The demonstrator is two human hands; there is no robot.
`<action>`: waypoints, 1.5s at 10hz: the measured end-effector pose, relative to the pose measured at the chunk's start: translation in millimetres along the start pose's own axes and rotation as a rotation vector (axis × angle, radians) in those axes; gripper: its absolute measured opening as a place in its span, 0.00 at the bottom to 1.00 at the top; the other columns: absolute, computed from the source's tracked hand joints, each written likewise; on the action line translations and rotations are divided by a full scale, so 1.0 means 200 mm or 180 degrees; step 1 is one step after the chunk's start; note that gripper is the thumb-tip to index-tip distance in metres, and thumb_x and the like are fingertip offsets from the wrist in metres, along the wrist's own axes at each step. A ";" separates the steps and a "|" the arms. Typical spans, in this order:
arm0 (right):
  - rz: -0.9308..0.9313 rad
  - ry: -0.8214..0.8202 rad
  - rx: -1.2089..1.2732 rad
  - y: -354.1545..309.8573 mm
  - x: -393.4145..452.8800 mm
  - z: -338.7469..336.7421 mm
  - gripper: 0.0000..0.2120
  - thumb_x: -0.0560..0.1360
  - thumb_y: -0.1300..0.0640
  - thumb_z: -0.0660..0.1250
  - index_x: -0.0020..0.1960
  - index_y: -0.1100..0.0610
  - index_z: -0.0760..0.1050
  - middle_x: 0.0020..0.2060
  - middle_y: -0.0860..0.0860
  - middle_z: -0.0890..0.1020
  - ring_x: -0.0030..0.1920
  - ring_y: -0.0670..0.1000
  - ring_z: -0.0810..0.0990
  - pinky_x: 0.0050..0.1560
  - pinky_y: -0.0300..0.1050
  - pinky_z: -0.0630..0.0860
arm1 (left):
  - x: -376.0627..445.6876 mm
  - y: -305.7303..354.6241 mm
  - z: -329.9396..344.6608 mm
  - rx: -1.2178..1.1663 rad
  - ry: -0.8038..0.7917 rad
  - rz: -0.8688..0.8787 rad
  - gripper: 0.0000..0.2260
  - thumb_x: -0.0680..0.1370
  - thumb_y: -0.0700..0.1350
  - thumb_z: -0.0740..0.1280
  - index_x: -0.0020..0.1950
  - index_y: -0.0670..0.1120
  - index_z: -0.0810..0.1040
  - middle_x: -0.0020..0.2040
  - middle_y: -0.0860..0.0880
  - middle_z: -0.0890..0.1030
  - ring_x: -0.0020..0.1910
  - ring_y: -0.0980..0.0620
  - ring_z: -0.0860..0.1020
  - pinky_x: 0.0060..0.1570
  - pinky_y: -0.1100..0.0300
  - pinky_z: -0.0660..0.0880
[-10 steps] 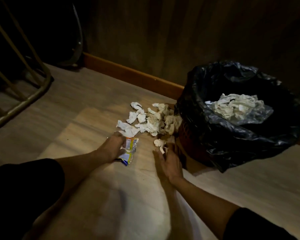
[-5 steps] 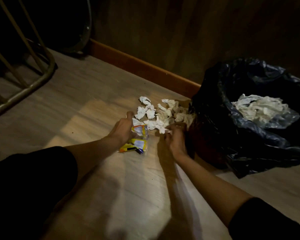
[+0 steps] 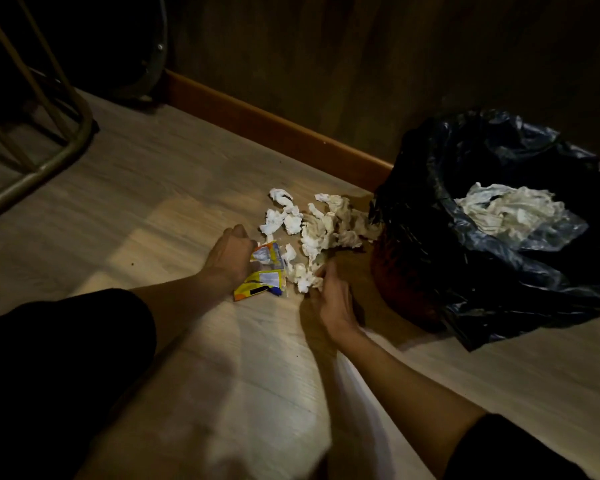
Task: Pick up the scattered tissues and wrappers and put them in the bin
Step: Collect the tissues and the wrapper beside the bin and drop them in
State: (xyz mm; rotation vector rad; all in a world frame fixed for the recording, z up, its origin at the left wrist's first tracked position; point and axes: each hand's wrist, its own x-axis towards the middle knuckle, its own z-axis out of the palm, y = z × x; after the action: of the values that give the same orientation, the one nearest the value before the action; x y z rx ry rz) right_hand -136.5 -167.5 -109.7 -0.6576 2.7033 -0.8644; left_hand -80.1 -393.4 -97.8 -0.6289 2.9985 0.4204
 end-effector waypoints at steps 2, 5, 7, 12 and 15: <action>0.0045 -0.0143 -0.0127 -0.01 0.03 -0.05 0.35 0.75 0.63 0.67 0.76 0.53 0.53 0.46 0.54 0.79 0.46 0.54 0.81 0.43 0.47 0.76 | 0.03 -0.01 -0.06 -0.0072 -0.0024 -0.0012 0.19 0.73 0.43 0.72 0.61 0.38 0.75 0.64 0.41 0.72 0.64 0.40 0.69 0.64 0.51 0.71; -0.0203 -0.0813 -0.0750 -0.10 0.27 -0.19 0.23 0.81 0.63 0.60 0.75 0.62 0.63 0.72 0.60 0.70 0.71 0.59 0.70 0.65 0.44 0.66 | 0.37 0.19 -0.21 0.1180 -0.0826 0.0747 0.14 0.75 0.48 0.71 0.59 0.46 0.80 0.81 0.52 0.43 0.78 0.37 0.36 0.70 0.31 0.58; -0.0430 -0.0376 -0.0909 0.03 0.18 -0.01 0.20 0.80 0.51 0.60 0.70 0.55 0.65 0.66 0.58 0.71 0.64 0.59 0.73 0.63 0.51 0.70 | 0.70 0.19 -0.08 0.0798 -0.1546 0.1196 0.25 0.71 0.54 0.75 0.62 0.41 0.77 0.79 0.42 0.58 0.78 0.41 0.57 0.71 0.42 0.65; -0.0237 -0.0889 -0.0502 -0.04 -0.07 -0.13 0.16 0.77 0.65 0.62 0.64 0.60 0.71 0.62 0.59 0.73 0.62 0.61 0.75 0.58 0.50 0.72 | 0.07 0.05 -0.16 0.0371 -0.1147 0.0618 0.19 0.73 0.48 0.72 0.57 0.38 0.77 0.59 0.38 0.78 0.58 0.40 0.76 0.53 0.54 0.71; -0.0960 -0.0941 -0.0967 -0.41 -0.01 -0.59 0.19 0.73 0.66 0.66 0.64 0.61 0.74 0.64 0.60 0.72 0.64 0.63 0.75 0.61 0.49 0.75 | -0.11 0.12 -0.55 0.0329 -0.0725 0.0218 0.16 0.73 0.49 0.72 0.53 0.39 0.79 0.55 0.39 0.81 0.55 0.40 0.78 0.48 0.54 0.72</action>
State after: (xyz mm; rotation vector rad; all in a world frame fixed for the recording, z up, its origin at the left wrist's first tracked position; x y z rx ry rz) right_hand -146.7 -168.0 33.4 -1.1790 2.5186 -0.3718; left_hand -69.5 -394.4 15.7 -0.4386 2.8087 0.3139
